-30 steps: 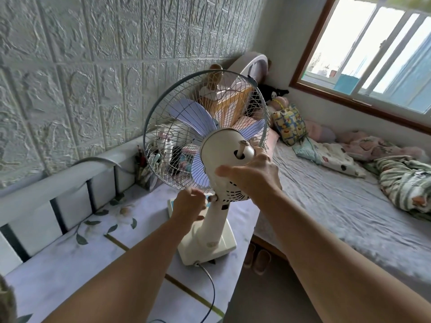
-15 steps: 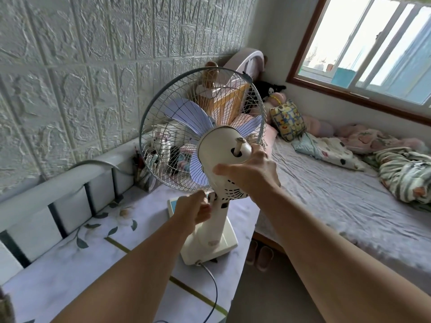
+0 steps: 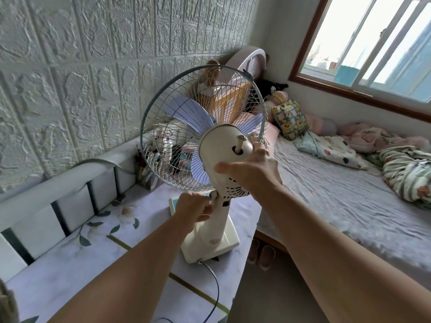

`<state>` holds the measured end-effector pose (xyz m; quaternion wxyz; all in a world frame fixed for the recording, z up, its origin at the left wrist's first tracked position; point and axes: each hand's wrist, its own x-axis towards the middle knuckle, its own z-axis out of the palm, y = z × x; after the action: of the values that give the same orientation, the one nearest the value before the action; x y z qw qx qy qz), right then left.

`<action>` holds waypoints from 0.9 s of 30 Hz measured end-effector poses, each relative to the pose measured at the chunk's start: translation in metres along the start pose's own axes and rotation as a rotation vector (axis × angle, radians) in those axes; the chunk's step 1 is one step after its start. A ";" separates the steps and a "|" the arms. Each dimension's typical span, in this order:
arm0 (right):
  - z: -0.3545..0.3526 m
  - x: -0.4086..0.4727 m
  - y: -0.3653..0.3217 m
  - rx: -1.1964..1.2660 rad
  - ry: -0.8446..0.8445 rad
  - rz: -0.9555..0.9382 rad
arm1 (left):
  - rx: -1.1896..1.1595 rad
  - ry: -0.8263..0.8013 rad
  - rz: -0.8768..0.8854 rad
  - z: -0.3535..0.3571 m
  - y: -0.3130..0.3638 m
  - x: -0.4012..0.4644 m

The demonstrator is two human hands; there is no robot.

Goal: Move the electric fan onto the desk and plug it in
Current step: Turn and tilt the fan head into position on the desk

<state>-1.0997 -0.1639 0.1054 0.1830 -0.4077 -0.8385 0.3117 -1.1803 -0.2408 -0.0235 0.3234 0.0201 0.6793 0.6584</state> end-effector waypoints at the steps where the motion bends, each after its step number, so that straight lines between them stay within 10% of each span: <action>1: 0.000 0.000 0.000 -0.003 -0.001 0.001 | -0.151 -0.094 -0.148 0.000 0.002 -0.003; 6: 0.000 -0.001 -0.001 -0.008 -0.006 0.001 | -0.211 -0.192 -0.080 0.005 0.007 -0.001; 12: 0.000 -0.001 -0.002 -0.011 0.005 0.005 | 0.703 0.171 0.670 -0.002 -0.005 0.007; 20: 0.000 -0.001 -0.003 -0.019 -0.003 0.000 | -0.193 -0.221 -0.316 -0.005 0.008 -0.005; 27: 0.003 0.001 0.000 -0.002 0.008 0.004 | -0.339 -0.285 -0.339 -0.001 0.009 0.007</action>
<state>-1.1023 -0.1641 0.1038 0.1852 -0.4107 -0.8374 0.3095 -1.1899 -0.2371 -0.0183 0.5201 -0.0560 0.5007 0.6897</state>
